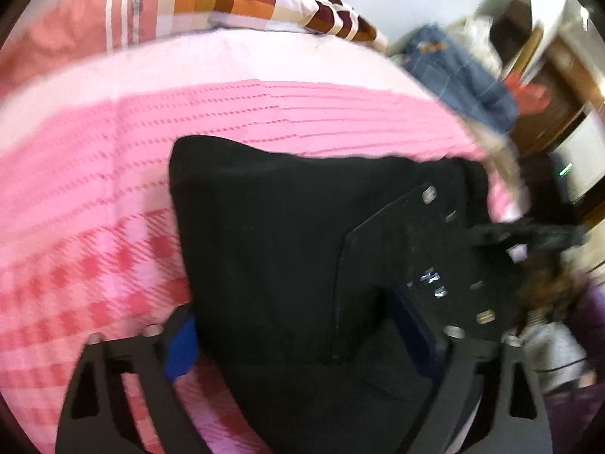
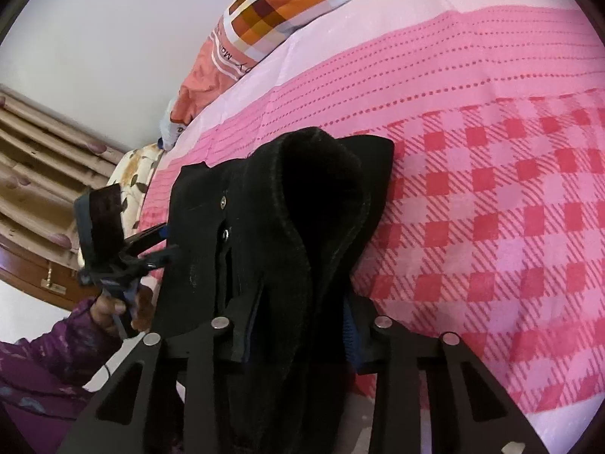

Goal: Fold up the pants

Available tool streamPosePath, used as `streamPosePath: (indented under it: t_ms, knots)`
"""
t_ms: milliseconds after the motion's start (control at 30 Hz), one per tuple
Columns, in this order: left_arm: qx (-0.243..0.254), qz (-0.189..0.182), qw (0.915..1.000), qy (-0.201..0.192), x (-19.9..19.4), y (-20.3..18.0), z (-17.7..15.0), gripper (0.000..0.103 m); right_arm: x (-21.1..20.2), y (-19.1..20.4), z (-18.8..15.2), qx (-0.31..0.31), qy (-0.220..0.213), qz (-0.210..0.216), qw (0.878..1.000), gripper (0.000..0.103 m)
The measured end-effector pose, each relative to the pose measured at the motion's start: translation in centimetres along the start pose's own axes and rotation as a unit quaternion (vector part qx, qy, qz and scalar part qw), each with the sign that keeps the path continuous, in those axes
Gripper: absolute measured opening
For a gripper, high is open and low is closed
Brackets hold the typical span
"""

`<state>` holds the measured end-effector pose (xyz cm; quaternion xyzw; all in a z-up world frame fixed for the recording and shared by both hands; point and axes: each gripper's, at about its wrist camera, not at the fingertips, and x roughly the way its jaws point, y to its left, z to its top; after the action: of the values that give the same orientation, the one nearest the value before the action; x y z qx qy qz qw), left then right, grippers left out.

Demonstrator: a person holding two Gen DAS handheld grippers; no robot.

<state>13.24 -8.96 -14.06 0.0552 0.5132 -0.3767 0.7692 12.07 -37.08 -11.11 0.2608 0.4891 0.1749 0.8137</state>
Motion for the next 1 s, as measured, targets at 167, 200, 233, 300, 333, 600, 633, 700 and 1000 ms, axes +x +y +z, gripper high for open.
streamPosePath:
  t_ms: [167,200,233,300,333,600,633,700,1000]
  knots:
    - [-0.033,0.025,0.9988,-0.024,-0.9,0.2,-0.5,0.058,-0.3,0.6,-0.5,0.010,-0.033,-0.006,0.999,0.025]
    - [-0.030,0.031,0.9987,-0.028,-1.1,-0.1,-0.5,0.051,-0.5,0.7,-0.7,0.016,-0.041,-0.004,0.999,0.024]
    - [-0.019,0.043,0.9984,-0.032,-1.3,-0.6,-0.5,0.045,-0.5,0.7,-0.7,0.021,-0.047,-0.001,0.999,0.024]
    - [0.004,0.065,0.9972,-0.038,-1.5,-1.6,-0.5,0.040,-0.6,0.7,-1.0,0.035,-0.060,0.008,0.998,0.023]
    - [0.009,0.071,0.9966,-0.040,-1.5,-1.9,-0.6,0.038,-0.6,0.7,-1.0,0.040,-0.064,0.008,0.997,0.023]
    - [0.011,0.069,0.9963,-0.050,-2.3,-1.9,-0.2,0.030,-0.5,1.2,-1.1,0.070,-0.086,0.020,0.994,0.022]
    - [0.015,0.070,0.9961,-0.052,-2.5,-1.9,-0.2,0.029,-0.5,1.2,-1.1,0.073,-0.088,0.021,0.993,0.022]
    - [0.016,0.071,0.9959,-0.055,-2.7,-2.0,0.1,0.027,-0.4,1.2,-1.0,0.080,-0.091,0.027,0.992,0.022]
    - [0.001,0.062,0.9960,-0.064,-3.7,-1.4,0.1,0.024,0.3,2.2,-0.3,0.096,-0.095,0.039,0.990,0.022]
